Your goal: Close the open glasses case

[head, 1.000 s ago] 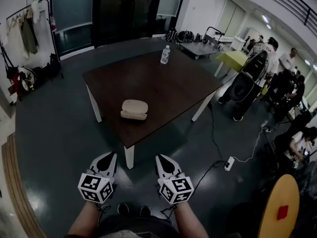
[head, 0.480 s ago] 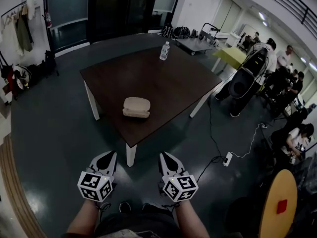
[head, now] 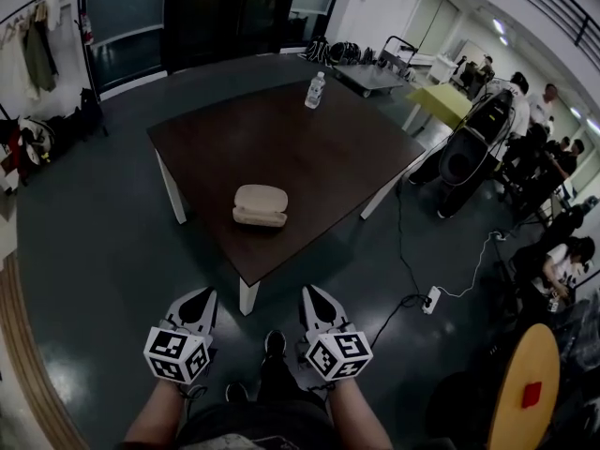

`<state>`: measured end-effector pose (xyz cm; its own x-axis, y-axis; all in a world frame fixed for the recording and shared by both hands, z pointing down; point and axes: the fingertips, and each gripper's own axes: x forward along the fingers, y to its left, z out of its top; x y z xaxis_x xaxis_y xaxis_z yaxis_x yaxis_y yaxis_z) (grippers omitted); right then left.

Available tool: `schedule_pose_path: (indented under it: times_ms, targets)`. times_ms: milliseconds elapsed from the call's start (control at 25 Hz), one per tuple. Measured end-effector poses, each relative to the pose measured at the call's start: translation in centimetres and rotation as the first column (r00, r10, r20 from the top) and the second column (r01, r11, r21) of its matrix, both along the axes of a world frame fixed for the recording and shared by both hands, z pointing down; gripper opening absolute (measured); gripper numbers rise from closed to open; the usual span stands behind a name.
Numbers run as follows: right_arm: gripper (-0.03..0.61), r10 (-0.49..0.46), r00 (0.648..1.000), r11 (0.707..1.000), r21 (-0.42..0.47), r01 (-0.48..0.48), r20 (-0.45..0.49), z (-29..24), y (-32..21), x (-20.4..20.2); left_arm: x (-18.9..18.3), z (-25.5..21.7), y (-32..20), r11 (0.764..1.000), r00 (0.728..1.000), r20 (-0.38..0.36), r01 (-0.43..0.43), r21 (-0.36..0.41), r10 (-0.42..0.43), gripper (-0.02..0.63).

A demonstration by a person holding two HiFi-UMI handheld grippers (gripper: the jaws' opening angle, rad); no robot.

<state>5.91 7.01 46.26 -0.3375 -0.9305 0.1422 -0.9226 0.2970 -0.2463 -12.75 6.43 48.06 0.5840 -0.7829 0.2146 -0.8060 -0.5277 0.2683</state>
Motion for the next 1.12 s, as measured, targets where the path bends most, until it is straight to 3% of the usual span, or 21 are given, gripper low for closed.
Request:
schedule_pose_path:
  times_ms: [480,880,1120]
  targets:
    - [-0.012,-0.045,0.999,0.999,-0.024,0.045,-0.022,0.8,-12.2,2.3,2.4,0.9,-10.1,0.998,0.998,0.028,0.059,-0.029,-0.058,0.009]
    - [-0.012,-0.099,0.995,0.994,-0.052,0.100,0.027,1.4,-20.1,6.7,6.1,2.0,-17.1,0.993,0.989,0.107,0.107,-0.045,-0.102,0.009]
    - [-0.012,-0.130,0.991,0.988,-0.076,0.132,0.033,2.0,-24.1,9.2,7.3,4.1,-20.0,0.985,0.986,0.116,0.134,-0.106,-0.121,0.009]
